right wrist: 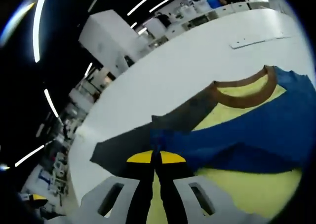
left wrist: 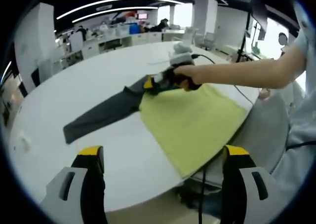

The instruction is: Fold the garment on the visible template until the final outline fits inside the template.

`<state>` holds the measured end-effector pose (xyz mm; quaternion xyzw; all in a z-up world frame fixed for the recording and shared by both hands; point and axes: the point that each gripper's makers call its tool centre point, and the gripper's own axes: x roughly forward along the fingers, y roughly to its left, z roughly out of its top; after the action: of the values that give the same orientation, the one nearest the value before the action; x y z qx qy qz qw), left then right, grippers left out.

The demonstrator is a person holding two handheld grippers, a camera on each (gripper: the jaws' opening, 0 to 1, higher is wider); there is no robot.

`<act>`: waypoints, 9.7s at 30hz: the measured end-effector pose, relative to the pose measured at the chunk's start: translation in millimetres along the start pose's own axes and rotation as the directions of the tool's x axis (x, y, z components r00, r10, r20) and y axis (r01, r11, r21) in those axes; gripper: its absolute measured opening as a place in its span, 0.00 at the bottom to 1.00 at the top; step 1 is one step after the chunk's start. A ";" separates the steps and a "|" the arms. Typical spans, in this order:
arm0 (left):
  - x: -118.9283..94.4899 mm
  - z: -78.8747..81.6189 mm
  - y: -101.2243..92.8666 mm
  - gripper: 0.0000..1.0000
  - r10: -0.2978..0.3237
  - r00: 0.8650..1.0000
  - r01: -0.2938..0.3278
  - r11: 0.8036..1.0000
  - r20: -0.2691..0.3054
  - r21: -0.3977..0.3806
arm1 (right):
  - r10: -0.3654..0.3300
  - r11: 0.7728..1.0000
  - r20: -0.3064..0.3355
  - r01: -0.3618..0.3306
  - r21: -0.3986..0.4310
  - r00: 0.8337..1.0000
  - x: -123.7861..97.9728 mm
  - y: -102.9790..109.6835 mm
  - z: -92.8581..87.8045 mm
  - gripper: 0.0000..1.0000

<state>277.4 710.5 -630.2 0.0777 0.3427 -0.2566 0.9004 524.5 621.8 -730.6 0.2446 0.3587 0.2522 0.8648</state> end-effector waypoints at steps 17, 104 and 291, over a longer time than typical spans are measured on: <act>-1.5 -0.4 2.1 0.97 0.003 1.000 -0.003 1.000 0.004 -0.001 | 0.026 0.992 -0.013 -0.027 -0.121 1.000 3.6 9.3 -12.8 0.06; -0.8 15.0 -16.3 0.95 -0.007 1.000 0.006 0.999 0.024 0.052 | 0.035 0.642 -0.120 -0.115 -0.758 0.992 -85.0 1.4 -16.1 0.61; 35.2 26.2 222.4 0.80 0.127 0.992 -0.127 0.990 -0.001 0.063 | -0.165 0.733 0.164 0.233 -0.639 0.972 -315.0 -6.9 -30.5 1.00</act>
<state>429.4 878.3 -641.6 0.1283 0.3311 -0.2093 0.9111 309.7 431.3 -597.3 -0.1006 0.2299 0.2554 0.9337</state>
